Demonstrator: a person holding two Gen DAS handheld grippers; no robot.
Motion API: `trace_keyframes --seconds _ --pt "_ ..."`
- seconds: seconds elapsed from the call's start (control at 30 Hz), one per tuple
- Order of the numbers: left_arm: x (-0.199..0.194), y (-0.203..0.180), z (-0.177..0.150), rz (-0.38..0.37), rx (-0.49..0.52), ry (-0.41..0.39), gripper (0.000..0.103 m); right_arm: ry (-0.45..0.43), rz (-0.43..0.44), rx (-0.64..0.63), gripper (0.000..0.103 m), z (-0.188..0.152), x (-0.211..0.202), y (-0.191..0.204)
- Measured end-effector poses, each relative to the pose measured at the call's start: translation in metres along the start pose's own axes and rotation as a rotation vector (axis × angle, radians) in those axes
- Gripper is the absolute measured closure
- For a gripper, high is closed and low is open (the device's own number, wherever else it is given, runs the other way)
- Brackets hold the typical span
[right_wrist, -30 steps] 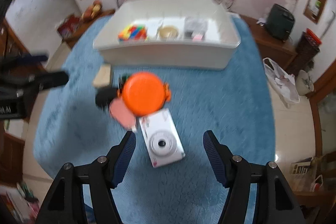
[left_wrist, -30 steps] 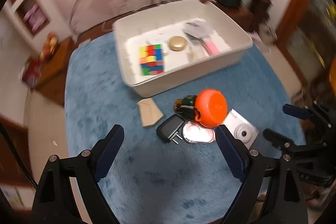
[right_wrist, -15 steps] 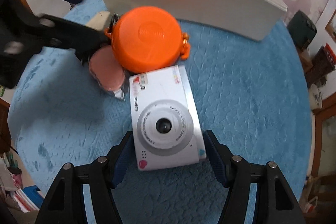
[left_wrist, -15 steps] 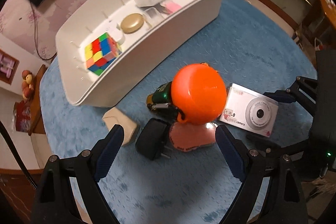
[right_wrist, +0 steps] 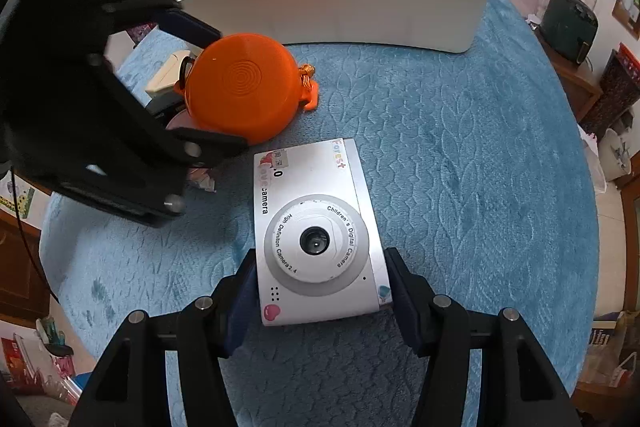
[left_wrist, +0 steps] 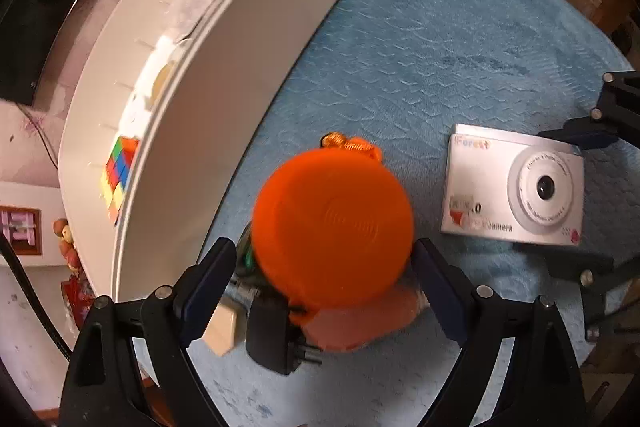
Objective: Organize rigid objects
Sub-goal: 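Grasp the orange round case with the left gripper while the right grasps the white compact device, then carry the orange case and white compact device into the bin and open both grippers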
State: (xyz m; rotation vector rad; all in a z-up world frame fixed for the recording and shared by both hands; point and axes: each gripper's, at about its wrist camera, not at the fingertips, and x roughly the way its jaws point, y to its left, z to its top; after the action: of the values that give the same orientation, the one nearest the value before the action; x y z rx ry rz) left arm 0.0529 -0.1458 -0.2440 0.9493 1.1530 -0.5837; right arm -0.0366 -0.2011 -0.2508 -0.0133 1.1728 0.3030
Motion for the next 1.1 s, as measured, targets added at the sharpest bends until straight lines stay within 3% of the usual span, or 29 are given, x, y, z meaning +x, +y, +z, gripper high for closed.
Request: trace_keyframes --seconds 0.43,0.77,1.1 --pt "0.006 -0.026 0.002 0.055 0.056 -0.001 0.021 0.001 0.041 0.024 0.044 0.003 -0.012 -0.011" --pt "-0.038 -0.009 -0.017 0.03 -0.105 -0.048 0.021 -0.057 0.056 0.026 0.046 0.023 -0.054 -0.014" --pt "-0.112 0.062 -0.033 0.02 -0.353 -0.138 0.021 -0.177 0.079 0.028 0.046 0.059 -0.114 -0.003"
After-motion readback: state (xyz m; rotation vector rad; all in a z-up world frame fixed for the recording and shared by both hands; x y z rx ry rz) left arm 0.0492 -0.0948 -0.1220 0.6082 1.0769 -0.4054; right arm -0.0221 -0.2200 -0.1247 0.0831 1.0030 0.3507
